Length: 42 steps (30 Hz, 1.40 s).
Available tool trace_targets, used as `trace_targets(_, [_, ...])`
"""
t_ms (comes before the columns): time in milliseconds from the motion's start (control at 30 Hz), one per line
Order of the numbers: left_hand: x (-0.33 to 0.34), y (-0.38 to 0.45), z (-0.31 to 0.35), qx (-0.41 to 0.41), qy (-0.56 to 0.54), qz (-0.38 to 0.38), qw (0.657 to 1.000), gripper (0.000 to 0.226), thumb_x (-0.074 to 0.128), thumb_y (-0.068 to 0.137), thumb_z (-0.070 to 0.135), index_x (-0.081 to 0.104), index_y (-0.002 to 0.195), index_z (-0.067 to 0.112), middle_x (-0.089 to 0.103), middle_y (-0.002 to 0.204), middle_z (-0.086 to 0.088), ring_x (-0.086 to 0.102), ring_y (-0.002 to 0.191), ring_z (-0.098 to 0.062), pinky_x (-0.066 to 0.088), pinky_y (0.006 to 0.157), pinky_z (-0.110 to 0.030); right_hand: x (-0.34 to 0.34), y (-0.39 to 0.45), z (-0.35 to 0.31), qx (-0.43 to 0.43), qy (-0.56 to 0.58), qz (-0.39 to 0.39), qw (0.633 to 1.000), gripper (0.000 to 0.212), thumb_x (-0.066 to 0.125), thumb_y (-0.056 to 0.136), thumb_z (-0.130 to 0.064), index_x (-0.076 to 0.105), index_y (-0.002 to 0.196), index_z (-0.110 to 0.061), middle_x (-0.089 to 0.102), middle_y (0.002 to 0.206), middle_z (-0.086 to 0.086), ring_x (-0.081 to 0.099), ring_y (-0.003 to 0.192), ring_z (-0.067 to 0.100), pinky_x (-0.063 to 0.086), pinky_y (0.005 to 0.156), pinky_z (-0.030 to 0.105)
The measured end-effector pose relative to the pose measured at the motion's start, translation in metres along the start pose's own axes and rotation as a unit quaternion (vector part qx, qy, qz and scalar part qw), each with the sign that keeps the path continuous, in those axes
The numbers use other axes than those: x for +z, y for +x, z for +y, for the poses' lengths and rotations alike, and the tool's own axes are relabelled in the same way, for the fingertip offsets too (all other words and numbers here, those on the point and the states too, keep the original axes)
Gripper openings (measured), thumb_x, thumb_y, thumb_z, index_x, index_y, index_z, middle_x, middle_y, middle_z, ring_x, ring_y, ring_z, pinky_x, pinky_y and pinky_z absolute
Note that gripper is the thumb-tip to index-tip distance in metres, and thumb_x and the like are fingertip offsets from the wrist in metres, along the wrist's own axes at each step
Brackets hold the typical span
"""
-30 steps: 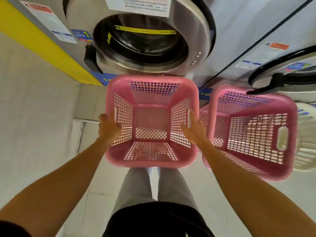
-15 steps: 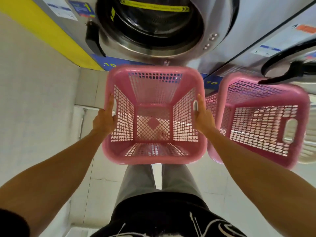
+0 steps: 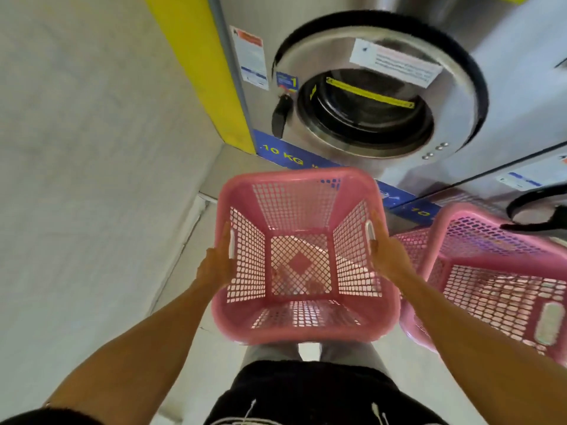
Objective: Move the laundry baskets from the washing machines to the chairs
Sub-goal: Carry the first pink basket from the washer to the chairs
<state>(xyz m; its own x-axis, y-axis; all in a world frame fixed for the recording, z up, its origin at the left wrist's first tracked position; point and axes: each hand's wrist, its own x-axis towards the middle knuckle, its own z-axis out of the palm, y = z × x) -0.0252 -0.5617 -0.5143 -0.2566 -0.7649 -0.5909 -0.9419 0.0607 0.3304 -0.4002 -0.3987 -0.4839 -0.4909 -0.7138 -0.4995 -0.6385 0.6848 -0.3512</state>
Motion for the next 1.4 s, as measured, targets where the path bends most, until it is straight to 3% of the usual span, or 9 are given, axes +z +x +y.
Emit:
trace_targets(200, [-0.008, -0.032, -0.022, -0.014, 0.01, 0.074, 0.997, 0.11, 0.062, 0.088, 0.024, -0.029, 0.14, 0.059, 0.068, 0.088, -0.02, 0.067, 0.059, -0.029, 0.06, 0.06, -0.047, 0.0, 0.006, -0.038, -0.016, -0.021, 0.015, 1.0, 0.109, 0.051, 0.1, -0.011, -0.031, 0.134, -0.074, 0.061, 0.09, 0.017, 0.063, 0.06, 0.028, 0.052, 0.048, 0.038])
trace_targets(333, [-0.01, -0.083, -0.019, -0.105, -0.02, 0.107, 0.988, 0.113, 0.066, 0.085, 0.02, -0.023, 0.143, 0.057, 0.07, 0.092, -0.016, 0.068, 0.065, -0.028, 0.061, 0.062, -0.046, -0.012, 0.01, -0.064, -0.07, -0.04, -0.033, 0.996, 0.086, 0.04, 0.106, -0.019, -0.017, 0.147, -0.067, 0.058, 0.098, 0.015, 0.056, 0.055, 0.016, 0.035, 0.041, 0.022])
trace_targets(500, [0.011, -0.158, -0.025, -0.202, -0.107, 0.123, 0.966, 0.11, 0.069, 0.085, 0.026, -0.018, 0.149, 0.047, 0.07, 0.096, -0.016, 0.069, 0.068, -0.027, 0.061, 0.064, -0.045, -0.009, 0.013, -0.109, -0.178, -0.076, -0.065, 0.979, 0.058, 0.025, 0.108, -0.046, -0.01, 0.15, -0.065, 0.059, 0.114, 0.024, 0.058, 0.077, 0.034, 0.045, 0.07, 0.04])
trace_targets(667, [0.042, -0.22, -0.044, -0.293, -0.152, 0.17, 0.928, 0.105, 0.064, 0.088, 0.029, -0.02, 0.148, 0.048, 0.071, 0.091, -0.017, 0.068, 0.064, -0.028, 0.061, 0.068, -0.047, 0.001, 0.001, -0.166, -0.312, -0.137, -0.098, 0.935, 0.062, 0.026, 0.109, -0.04, -0.014, 0.15, -0.064, 0.054, 0.138, 0.02, 0.065, 0.106, 0.041, 0.049, 0.077, 0.043])
trace_targets(767, [0.064, -0.257, -0.052, -0.335, -0.174, 0.187, 0.907, 0.101, 0.062, 0.09, 0.03, -0.016, 0.152, 0.043, 0.071, 0.094, -0.02, 0.064, 0.064, -0.027, 0.06, 0.069, -0.043, 0.008, -0.013, -0.2, -0.354, -0.203, -0.116, 0.906, 0.057, 0.022, 0.108, -0.048, -0.011, 0.154, -0.059, 0.06, 0.121, 0.024, 0.066, 0.091, 0.038, 0.047, 0.071, 0.038])
trace_targets(967, [0.129, -0.34, -0.046, -0.429, -0.273, 0.229, 0.83, 0.1, 0.063, 0.089, 0.033, -0.014, 0.152, 0.043, 0.069, 0.111, -0.02, 0.062, 0.067, -0.022, 0.056, 0.066, -0.036, 0.037, -0.08, -0.241, -0.447, -0.295, -0.151, 0.831, 0.072, 0.036, 0.109, -0.019, -0.006, 0.16, -0.049, 0.063, 0.116, 0.026, 0.065, 0.077, 0.023, 0.034, 0.047, 0.027])
trace_targets(1100, [0.177, -0.397, -0.036, -0.504, -0.312, 0.229, 0.772, 0.096, 0.057, 0.091, 0.035, -0.018, 0.147, 0.053, 0.067, 0.117, -0.019, 0.07, 0.08, -0.028, 0.058, 0.066, -0.038, 0.072, -0.127, -0.243, -0.502, -0.298, -0.198, 0.787, 0.08, 0.034, 0.11, -0.019, -0.02, 0.147, -0.065, 0.061, 0.106, 0.021, 0.06, 0.055, 0.02, 0.045, 0.039, 0.03])
trace_targets(1200, [0.207, -0.442, -0.025, -0.533, -0.346, 0.242, 0.733, 0.091, 0.056, 0.094, 0.037, -0.015, 0.149, 0.051, 0.065, 0.122, -0.018, 0.066, 0.077, -0.023, 0.048, 0.051, -0.025, 0.093, -0.166, -0.238, -0.533, -0.311, -0.216, 0.756, 0.083, 0.034, 0.11, -0.022, -0.028, 0.136, -0.071, 0.06, 0.1, 0.021, 0.062, 0.057, 0.022, 0.044, 0.039, 0.027])
trace_targets(1400, [0.273, -0.539, -0.001, -0.566, -0.384, 0.272, 0.677, 0.09, 0.057, 0.094, 0.039, -0.011, 0.154, 0.044, 0.064, 0.125, -0.019, 0.07, 0.093, -0.028, 0.056, 0.071, -0.034, 0.126, -0.269, -0.22, -0.593, -0.364, -0.231, 0.68, 0.077, 0.036, 0.108, -0.023, -0.016, 0.152, -0.059, 0.06, 0.095, 0.014, 0.067, 0.059, 0.022, 0.046, 0.04, 0.027])
